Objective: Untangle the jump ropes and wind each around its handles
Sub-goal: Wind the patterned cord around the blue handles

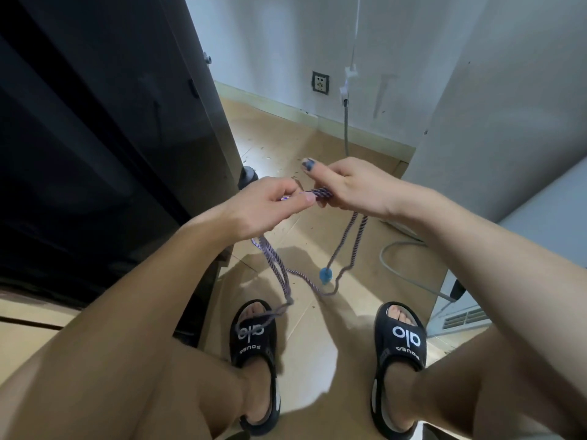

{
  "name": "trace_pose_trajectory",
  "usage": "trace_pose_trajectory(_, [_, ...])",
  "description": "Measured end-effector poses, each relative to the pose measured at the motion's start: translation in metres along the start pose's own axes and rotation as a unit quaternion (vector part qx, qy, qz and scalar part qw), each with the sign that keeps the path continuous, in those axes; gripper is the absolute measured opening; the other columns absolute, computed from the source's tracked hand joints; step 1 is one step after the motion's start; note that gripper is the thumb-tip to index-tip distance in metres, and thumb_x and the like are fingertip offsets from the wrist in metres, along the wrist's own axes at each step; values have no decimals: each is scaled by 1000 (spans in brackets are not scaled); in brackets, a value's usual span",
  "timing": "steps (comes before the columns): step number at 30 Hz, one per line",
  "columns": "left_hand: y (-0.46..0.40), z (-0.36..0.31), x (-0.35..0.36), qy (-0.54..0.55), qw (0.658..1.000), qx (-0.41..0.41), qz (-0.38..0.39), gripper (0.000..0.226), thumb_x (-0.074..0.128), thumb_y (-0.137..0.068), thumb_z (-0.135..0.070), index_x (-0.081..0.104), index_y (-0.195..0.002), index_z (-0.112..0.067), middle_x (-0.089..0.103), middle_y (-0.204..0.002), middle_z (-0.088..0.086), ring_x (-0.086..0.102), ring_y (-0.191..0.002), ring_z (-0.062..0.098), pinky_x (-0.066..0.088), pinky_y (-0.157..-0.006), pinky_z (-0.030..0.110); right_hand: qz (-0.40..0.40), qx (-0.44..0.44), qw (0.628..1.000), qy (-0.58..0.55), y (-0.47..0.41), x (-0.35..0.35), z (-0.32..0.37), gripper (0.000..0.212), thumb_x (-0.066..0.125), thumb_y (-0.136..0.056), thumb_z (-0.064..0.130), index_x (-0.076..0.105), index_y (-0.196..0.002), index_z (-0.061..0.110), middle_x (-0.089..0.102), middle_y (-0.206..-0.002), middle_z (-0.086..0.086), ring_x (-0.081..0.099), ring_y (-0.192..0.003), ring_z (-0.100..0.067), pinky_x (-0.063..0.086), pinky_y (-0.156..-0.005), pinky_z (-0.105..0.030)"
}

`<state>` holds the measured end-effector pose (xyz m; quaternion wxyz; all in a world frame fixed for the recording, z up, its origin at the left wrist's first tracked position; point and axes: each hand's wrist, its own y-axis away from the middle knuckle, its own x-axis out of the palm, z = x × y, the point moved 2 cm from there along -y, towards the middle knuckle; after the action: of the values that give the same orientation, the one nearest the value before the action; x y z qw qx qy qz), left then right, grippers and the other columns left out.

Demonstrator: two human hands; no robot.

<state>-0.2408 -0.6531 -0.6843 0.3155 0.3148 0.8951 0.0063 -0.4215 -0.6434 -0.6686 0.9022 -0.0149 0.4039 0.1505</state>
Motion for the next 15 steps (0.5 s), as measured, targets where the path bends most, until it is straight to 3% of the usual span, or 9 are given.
trace_pose_trajectory(3, [4,9,-14,-67,997,-11,-24,48,57,-100,-46,43,-66,-15,33,-61,-6,31,-55,9,27,-53,21,5,32,998,58,2,-8,-16,73,29,-98,67,64,-66,11,48,-45,4,47,-50,-16,36,-56,-28])
trace_pose_trajectory(5, [3,22,-22,-110,991,-62,-31,47,61,-97,-45,44,-68,-12,37,-63,-2,35,-57,12,29,-58,28,-18,49,995,83,2,-13,-24,73,32,-97,69,62,-64,10,44,-44,3,45,-50,-20,35,-56,-30])
trace_pose_trajectory(8, [6,37,-19,-90,986,-137,39,34,68,-92,-34,49,-75,-12,55,-64,7,54,-58,17,42,-67,33,-46,35,997,46,3,-11,-20,69,34,-98,66,58,-63,12,52,-53,-5,50,-51,-21,40,-58,-30])
trace_pose_trajectory(11, [9,23,-4,42,993,-75,79,22,71,-93,-25,57,-94,-9,66,-78,12,69,-77,18,52,-83,35,-24,-2,1000,6,1,3,0,66,33,-99,64,57,-67,12,60,-67,-19,53,-53,-21,42,-59,-30])
trace_pose_trajectory(13, [9,7,2,95,992,-31,83,18,58,-103,-21,58,-89,-9,63,-72,5,60,-71,19,50,-77,33,-16,-15,1000,-1,1,6,8,64,33,-100,62,55,-64,14,51,-61,-12,45,-51,-18,37,-55,-29])
trace_pose_trajectory(15, [9,-4,2,91,993,8,81,32,49,-107,-22,54,-76,-13,53,-61,-1,46,-63,20,43,-68,34,-24,-14,1000,10,1,0,7,65,34,-100,62,55,-62,14,45,-56,-3,38,-48,-13,33,-53,-27])
